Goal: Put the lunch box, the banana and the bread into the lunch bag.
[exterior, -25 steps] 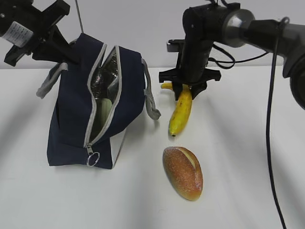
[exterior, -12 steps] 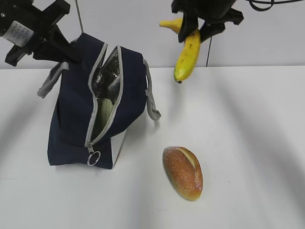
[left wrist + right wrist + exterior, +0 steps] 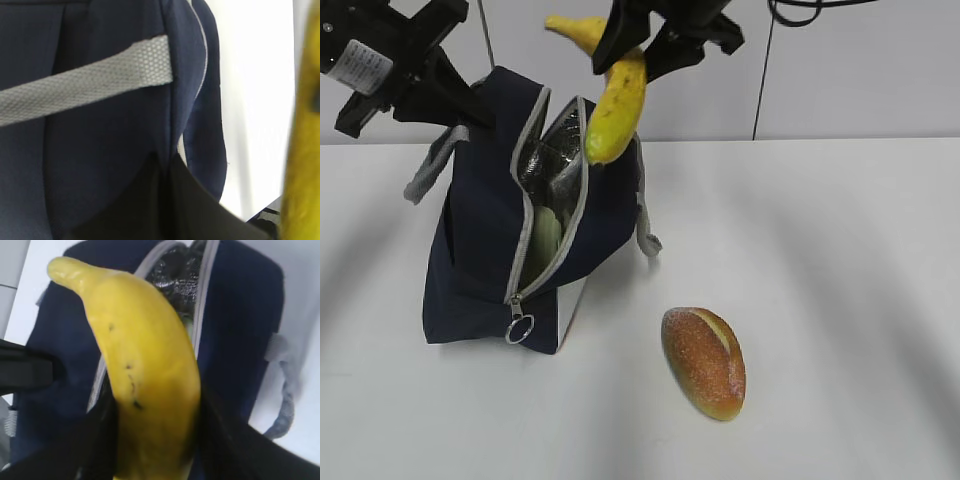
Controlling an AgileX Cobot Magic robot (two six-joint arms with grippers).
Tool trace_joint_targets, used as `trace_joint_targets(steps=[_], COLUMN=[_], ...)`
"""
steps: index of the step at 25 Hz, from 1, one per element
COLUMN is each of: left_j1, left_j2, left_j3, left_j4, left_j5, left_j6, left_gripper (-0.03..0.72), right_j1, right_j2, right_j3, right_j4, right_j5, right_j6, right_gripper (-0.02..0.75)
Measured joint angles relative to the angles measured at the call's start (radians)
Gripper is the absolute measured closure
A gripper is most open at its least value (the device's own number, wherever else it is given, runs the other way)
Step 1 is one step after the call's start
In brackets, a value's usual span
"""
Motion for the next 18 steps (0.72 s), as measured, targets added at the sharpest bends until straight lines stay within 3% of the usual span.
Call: trace_joint_targets(steps=[18], left_j1=[0.000], left_j2=[0.000], left_j3=[0.000], left_j4=[-0.004], left_j5=[0.000], left_j6=[0.001], left_gripper=[0.691], right_j1=[0.066], right_j2=[0.140], right_j3=[0.003], right_j4=[-0.085], right_j5=[-0.002], right_j6=[-0.002], right_gripper=[0.408])
